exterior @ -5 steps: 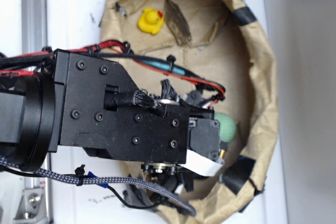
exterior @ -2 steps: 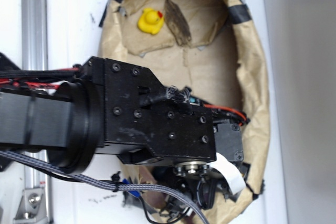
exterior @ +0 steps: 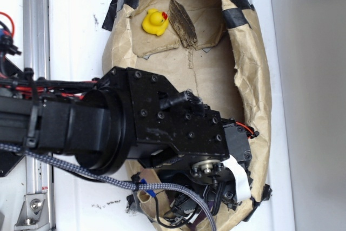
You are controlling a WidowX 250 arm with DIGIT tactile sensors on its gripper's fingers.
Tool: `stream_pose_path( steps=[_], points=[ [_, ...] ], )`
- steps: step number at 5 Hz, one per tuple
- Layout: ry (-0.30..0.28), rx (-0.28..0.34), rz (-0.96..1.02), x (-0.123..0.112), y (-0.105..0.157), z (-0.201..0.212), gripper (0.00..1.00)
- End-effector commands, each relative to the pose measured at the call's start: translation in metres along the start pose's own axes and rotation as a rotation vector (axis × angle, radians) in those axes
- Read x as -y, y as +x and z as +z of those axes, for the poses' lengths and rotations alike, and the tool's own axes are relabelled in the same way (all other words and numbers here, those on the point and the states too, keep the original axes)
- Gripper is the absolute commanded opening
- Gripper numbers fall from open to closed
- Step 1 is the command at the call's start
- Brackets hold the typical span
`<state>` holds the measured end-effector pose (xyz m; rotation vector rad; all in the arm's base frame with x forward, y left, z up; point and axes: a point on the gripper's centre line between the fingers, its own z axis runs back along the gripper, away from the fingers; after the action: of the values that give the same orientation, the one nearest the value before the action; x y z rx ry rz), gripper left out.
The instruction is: Grab the plastic pickle.
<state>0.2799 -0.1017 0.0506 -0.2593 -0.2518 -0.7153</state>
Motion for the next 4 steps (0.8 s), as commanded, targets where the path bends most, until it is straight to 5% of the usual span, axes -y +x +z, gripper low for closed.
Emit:
stream_pose_path(
  steps=[1,3,4],
  points=[
    [0.034,-0.109,0.025,0.008,-0.011,-0.001,1.0],
    [-0.011,-0.151,-0.073,0.012,-0.018,0.011,1.0],
    [0.034,-0.073,-0.07,0.008,-0.017,0.038,1.0]
  ],
)
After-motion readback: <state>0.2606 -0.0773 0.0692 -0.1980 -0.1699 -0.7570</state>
